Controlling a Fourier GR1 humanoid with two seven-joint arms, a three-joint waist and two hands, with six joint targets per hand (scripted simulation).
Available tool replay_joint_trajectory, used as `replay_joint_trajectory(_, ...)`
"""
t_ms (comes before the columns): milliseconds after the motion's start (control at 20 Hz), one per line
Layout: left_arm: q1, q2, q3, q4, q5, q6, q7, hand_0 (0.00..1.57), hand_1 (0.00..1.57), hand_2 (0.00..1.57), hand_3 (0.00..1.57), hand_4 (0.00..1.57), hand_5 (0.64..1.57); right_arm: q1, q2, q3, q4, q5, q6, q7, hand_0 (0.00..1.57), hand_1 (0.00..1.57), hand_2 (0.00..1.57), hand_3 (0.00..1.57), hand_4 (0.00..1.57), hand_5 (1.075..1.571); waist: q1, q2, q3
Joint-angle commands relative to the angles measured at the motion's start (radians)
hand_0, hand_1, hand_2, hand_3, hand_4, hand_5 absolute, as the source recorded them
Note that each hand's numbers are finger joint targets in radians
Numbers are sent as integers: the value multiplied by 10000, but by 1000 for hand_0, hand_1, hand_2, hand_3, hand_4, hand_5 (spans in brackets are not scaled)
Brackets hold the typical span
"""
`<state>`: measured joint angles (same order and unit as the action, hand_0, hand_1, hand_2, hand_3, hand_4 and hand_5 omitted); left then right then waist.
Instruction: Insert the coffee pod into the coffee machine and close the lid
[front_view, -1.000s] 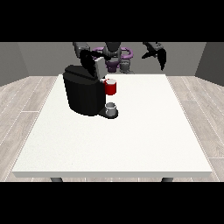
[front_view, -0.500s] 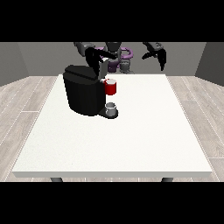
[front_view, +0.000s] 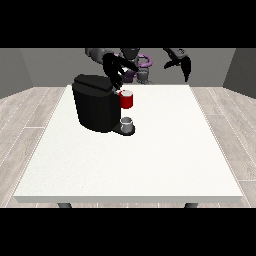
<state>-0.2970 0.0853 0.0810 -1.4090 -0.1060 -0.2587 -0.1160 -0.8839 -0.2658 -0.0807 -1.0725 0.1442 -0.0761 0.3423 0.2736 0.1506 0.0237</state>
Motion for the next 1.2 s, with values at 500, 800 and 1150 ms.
replay_joint_trajectory(500,-1243,-251,-482,-273,-77,-96,143,0,0,0,0,368,1571,-2131,51,726,-902,711,-111,-519,0,0,0,0,0,1571,1974,1207,-239)
replay_joint_trajectory(800,-1295,-44,-205,-156,190,-287,-276,0,0,0,0,362,1571,-3438,-25,382,104,496,324,-680,0,0,0,0,0,1571,1982,1621,-243)
replay_joint_trajectory(1150,-2148,369,109,-248,522,-559,239,0,0,0,0,312,1571,-3870,504,173,1033,521,-152,-1474,0,0,0,0,0,1571,1915,2252,-240)
